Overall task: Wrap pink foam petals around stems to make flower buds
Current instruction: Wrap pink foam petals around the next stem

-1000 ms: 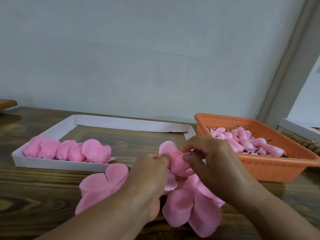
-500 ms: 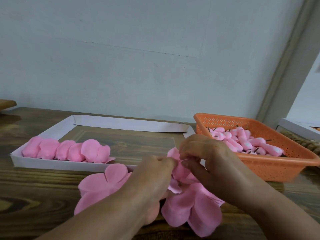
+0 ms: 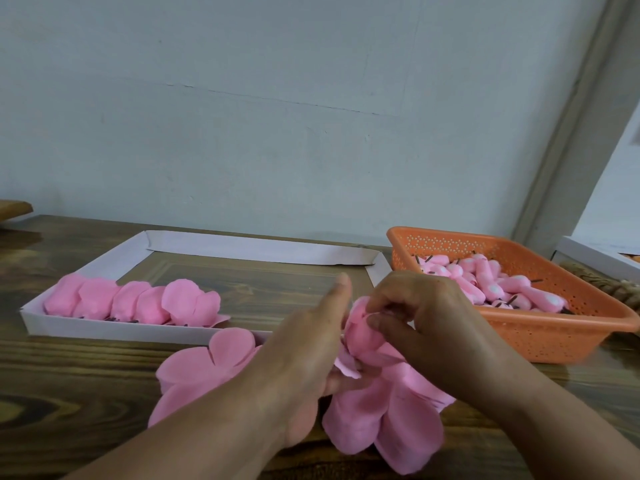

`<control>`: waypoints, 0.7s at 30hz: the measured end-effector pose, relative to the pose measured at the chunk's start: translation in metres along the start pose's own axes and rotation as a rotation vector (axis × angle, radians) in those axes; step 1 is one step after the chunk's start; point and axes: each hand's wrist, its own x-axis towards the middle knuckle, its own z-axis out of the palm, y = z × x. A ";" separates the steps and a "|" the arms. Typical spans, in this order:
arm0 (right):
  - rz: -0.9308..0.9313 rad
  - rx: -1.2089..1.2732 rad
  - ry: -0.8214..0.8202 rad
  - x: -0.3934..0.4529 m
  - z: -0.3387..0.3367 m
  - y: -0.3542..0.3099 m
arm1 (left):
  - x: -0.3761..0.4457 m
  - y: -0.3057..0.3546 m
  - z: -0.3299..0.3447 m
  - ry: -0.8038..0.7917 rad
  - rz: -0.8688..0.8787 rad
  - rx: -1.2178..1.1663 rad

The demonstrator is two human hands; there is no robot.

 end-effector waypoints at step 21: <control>0.233 0.182 -0.009 0.002 -0.001 -0.006 | 0.001 -0.001 -0.008 -0.092 -0.081 -0.112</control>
